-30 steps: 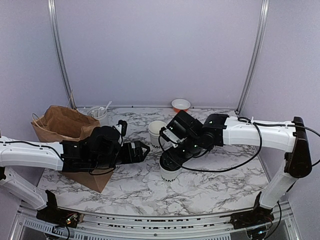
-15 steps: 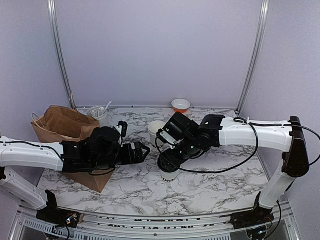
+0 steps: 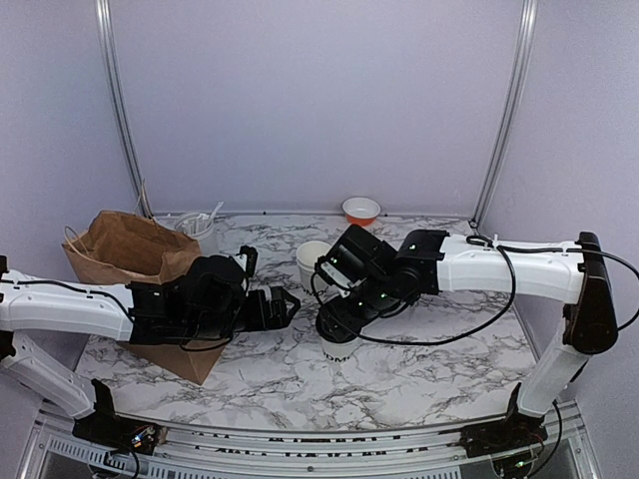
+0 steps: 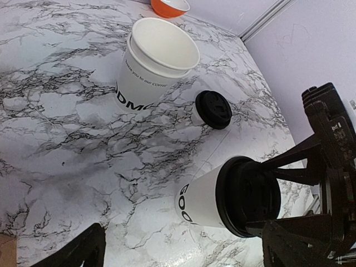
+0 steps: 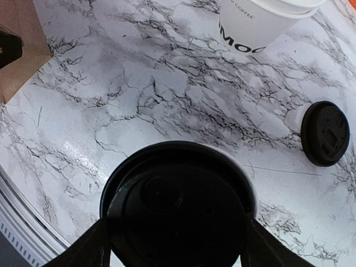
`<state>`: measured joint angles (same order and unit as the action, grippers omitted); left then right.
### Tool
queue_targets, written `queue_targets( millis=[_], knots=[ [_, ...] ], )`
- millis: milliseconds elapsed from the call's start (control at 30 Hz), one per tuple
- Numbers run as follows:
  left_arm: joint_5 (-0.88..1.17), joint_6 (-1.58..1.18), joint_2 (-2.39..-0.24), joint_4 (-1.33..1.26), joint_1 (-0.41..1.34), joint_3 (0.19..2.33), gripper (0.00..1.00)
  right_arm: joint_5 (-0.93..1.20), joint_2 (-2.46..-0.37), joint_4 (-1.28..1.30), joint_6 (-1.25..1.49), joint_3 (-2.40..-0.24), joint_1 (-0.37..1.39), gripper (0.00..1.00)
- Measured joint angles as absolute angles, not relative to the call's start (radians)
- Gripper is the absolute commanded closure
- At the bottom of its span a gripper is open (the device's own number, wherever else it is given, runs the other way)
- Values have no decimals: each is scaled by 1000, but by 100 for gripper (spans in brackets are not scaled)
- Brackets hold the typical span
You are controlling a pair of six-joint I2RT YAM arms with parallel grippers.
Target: Pack the takeout coffee
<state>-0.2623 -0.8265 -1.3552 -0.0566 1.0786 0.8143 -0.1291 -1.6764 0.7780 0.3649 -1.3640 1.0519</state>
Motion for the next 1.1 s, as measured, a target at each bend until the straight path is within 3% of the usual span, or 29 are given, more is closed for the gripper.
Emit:
queue_targets(
  millis=[1100],
  knots=[
    [-262,-826,-1355,-56,1079,814,1,-182,-1676,829,374,-1383,1052,25]
  ],
)
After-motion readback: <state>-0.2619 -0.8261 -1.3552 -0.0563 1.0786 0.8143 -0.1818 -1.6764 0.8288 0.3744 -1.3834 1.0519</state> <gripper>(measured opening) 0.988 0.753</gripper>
